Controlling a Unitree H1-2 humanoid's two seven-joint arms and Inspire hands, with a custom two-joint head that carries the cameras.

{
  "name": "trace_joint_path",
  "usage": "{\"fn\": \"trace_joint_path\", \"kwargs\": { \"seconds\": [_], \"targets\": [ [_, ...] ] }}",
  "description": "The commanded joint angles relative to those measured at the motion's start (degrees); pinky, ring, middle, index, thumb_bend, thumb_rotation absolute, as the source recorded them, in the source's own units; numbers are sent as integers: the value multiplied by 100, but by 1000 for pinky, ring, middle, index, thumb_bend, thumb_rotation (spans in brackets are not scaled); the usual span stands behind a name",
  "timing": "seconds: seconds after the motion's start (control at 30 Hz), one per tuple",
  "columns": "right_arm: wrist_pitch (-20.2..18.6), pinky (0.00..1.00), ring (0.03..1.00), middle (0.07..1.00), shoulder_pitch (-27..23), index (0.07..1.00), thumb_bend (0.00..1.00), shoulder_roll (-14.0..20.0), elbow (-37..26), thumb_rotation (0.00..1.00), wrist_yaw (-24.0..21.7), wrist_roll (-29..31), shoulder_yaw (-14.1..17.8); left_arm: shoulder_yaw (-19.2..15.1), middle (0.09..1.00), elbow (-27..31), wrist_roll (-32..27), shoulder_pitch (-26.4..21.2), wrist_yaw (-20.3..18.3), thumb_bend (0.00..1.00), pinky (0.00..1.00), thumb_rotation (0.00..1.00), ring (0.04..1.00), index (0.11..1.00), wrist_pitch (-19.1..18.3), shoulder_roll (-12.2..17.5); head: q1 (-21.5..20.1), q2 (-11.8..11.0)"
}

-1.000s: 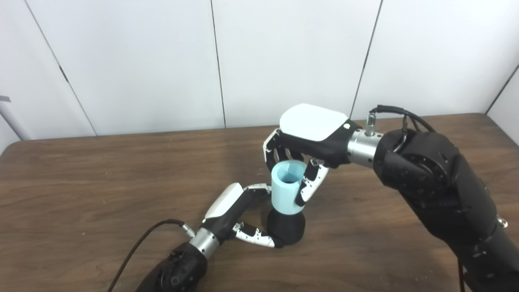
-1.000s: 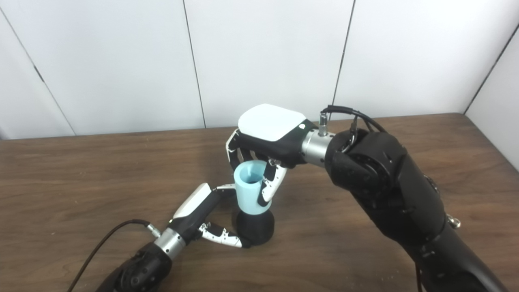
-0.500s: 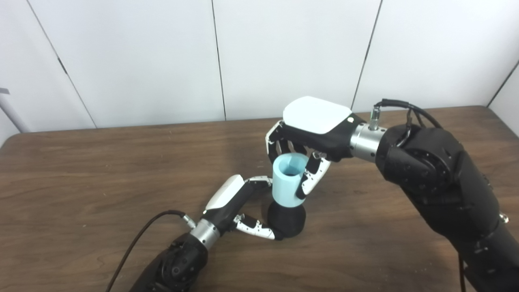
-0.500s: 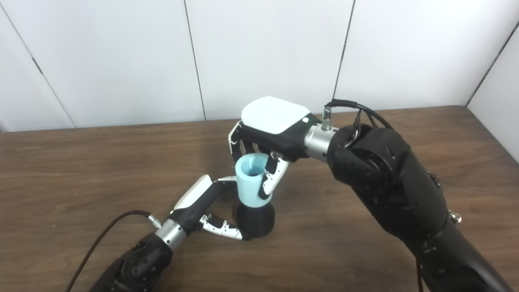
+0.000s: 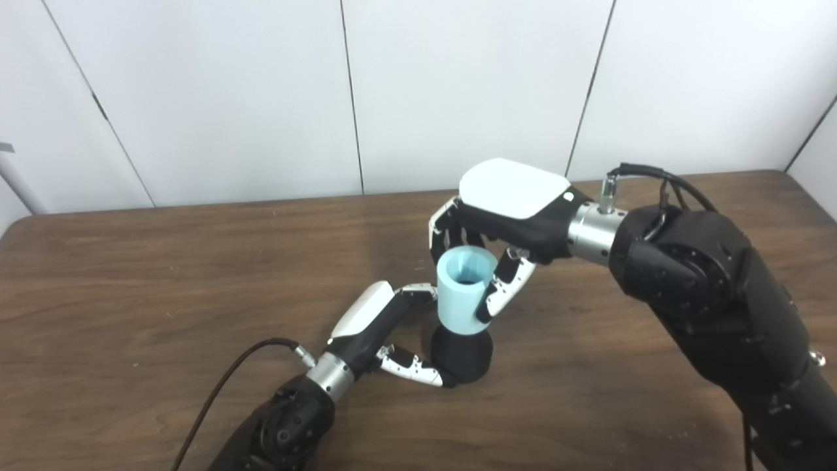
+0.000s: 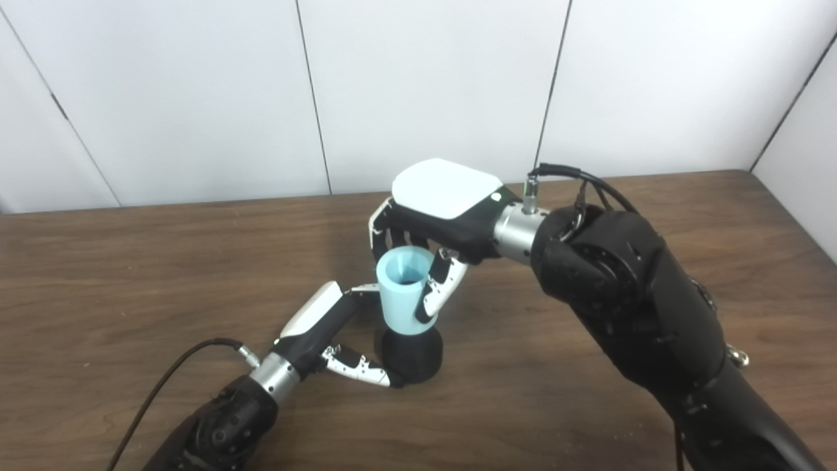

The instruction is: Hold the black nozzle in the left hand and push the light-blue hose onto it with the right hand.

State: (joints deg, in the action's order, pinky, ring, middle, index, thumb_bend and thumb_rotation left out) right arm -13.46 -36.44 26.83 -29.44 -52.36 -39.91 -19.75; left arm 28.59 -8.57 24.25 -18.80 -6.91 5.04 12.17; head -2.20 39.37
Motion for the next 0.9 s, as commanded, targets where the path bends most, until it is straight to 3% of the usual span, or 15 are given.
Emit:
{"fn": "trace_joint_path", "kwargs": {
  "seconds": [0.0,0.27,0.5,0.67,0.87],
  "targets": [
    [112,567,638,729,-118,698,961,51,-160,263,109,44,78,238,758,-347,251,333,-594,520,858,71,853,482,-494,161,-9,3],
    [523,685,779,825,10,738,1000,77,-229,323,452,80,231,231,758,-336,246,337,-595,520,858,71,853,482,-500,164,-11,9],
    [1011,779,842,887,205,777,996,53,-242,354,998,60,470,237,758,-363,246,342,-572,520,858,71,853,482,-441,163,-13,12],
    [1545,884,891,919,522,792,992,-23,-197,360,1715,173,747,246,758,-357,253,335,-578,520,858,71,852,482,-430,170,-5,18],
    [2235,933,939,952,907,825,979,-72,-70,368,2532,264,1018,250,758,-377,250,321,-592,520,858,71,852,482,-421,179,-11,21]
  ]
}}
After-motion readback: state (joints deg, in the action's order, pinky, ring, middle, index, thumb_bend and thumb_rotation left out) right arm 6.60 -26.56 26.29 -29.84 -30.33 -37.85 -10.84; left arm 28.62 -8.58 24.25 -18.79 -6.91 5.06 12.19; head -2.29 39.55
